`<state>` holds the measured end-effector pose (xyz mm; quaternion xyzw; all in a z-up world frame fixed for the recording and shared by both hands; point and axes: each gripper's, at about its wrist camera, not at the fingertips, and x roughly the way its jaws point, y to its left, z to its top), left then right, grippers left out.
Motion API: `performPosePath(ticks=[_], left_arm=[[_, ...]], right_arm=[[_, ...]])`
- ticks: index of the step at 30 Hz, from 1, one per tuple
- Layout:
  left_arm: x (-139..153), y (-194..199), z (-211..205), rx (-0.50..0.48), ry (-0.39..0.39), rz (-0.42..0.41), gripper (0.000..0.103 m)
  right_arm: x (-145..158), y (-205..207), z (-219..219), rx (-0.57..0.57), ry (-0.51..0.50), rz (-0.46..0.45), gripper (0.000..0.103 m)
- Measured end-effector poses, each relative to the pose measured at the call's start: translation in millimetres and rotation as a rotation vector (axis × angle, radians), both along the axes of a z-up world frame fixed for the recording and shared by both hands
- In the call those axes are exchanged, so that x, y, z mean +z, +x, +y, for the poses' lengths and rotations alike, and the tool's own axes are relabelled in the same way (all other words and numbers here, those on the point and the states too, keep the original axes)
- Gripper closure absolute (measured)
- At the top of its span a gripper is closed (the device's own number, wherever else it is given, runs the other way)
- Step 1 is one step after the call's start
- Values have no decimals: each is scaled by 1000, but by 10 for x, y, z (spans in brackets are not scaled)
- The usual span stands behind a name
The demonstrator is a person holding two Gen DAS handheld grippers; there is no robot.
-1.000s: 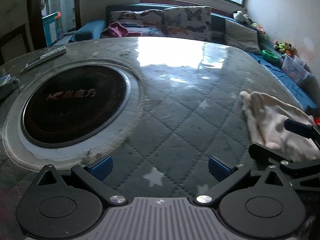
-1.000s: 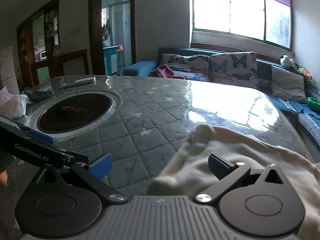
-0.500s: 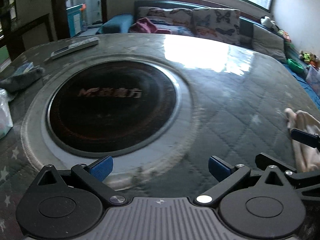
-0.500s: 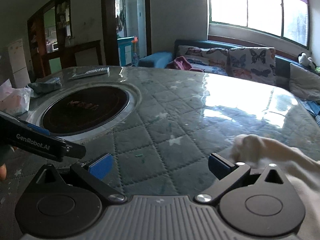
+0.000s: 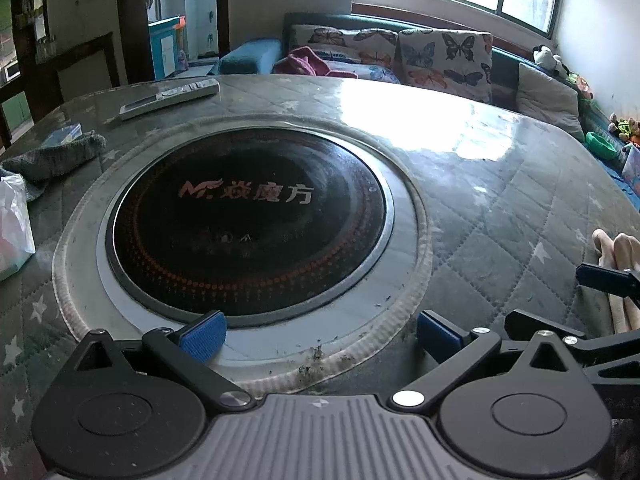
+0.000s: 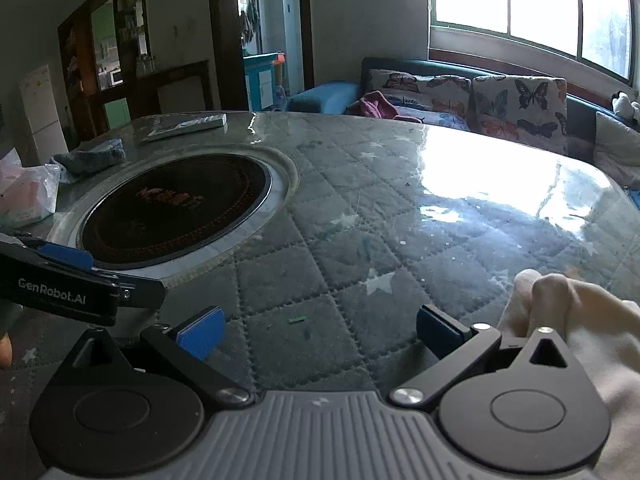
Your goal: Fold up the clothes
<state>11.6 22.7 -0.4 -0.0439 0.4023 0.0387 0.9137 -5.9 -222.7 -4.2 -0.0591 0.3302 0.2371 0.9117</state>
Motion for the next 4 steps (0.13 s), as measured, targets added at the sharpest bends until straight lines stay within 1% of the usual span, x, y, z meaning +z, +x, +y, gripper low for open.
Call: performPosePath(ticks=[4], left_arm=[[-12,4,-7,-1,17,-16,0]], right_arm=[[-18,8,34,1,-19,0,0]])
